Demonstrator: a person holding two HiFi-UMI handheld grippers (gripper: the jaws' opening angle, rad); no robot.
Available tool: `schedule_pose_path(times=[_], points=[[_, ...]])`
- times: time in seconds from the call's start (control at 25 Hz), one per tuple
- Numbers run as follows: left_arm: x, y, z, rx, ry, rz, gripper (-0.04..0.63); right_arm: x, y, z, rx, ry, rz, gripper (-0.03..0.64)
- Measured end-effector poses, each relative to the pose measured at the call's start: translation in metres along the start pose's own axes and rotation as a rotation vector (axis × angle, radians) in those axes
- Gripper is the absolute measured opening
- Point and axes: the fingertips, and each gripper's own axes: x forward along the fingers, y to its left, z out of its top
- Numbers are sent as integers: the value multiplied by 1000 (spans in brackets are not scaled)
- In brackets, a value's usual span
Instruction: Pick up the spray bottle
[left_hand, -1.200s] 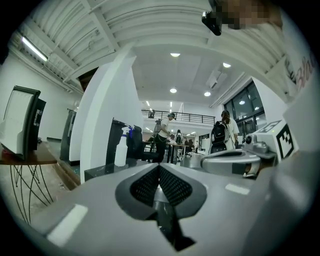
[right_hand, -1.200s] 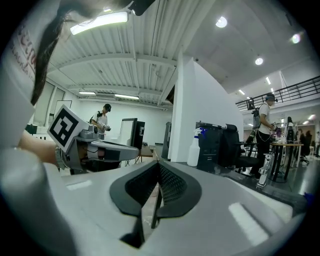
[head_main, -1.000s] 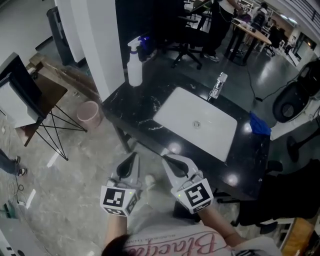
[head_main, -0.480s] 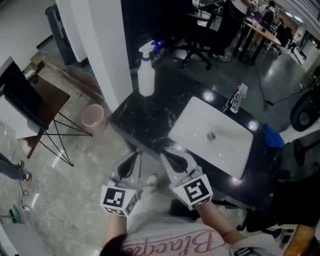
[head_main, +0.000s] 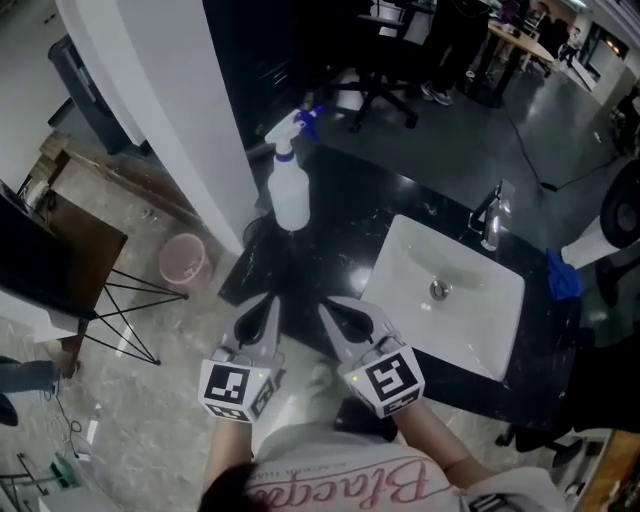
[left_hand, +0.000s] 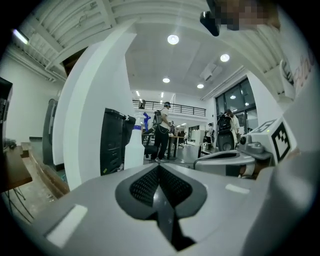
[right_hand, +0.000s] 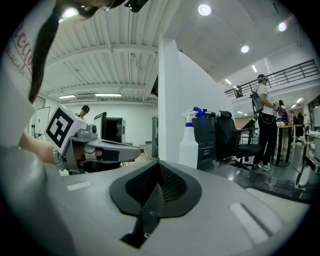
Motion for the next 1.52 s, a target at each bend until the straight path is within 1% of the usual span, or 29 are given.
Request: schedule_pose_path(times=[0.08, 0.2, 0.24, 0.28, 0.32, 0.44, 0.48, 0.56, 0.72, 0.84, 1.04, 1.24, 1.36, 1.44, 1.52], points=[[14, 6, 1, 10, 4, -18, 1, 9, -8, -1, 19, 6, -15, 2], [32, 14, 0, 9, 15, -22, 2, 16, -13, -2, 39, 11, -23, 3], [38, 15, -1, 10, 21, -32, 30, 18, -14, -2, 40, 14, -23, 2], [45, 16, -2, 16, 28, -43, 93, 19, -16, -2, 39, 17, -25, 3], [51, 17, -2, 28, 35, -49, 138, 20, -19, -3, 40, 21, -30, 2], [67, 24, -2, 54, 43, -40, 185, 25, -27, -4, 56, 29, -54, 3], [72, 27, -2, 52, 44, -38, 210, 27, -29, -4, 59, 30, -61, 2], [84, 32, -4, 51, 49, -42, 283, 31, -32, -3, 59, 36, -72, 2], [114, 52, -13, 39, 70, -48, 377, 40, -41, -5, 67, 51, -125, 2], [139, 69, -20, 34, 89, -61, 415, 47, -48, -6, 93, 65, -182, 3], [179, 81, -32, 59, 127, -132, 430, 58, -53, -10, 119, 112, -273, 3], [209, 86, -26, 62, 102, -204, 432, 68, -66, -15, 153, 136, -390, 2], [220, 82, -25, 63, 99, -280, 434, 76, -68, -14, 151, 153, -445, 2], [226, 78, -28, 84, 109, -330, 433, 83, -68, -11, 139, 157, -471, 3], [230, 76, -29, 119, 107, -359, 423, 89, -68, -6, 124, 161, -497, 2]])
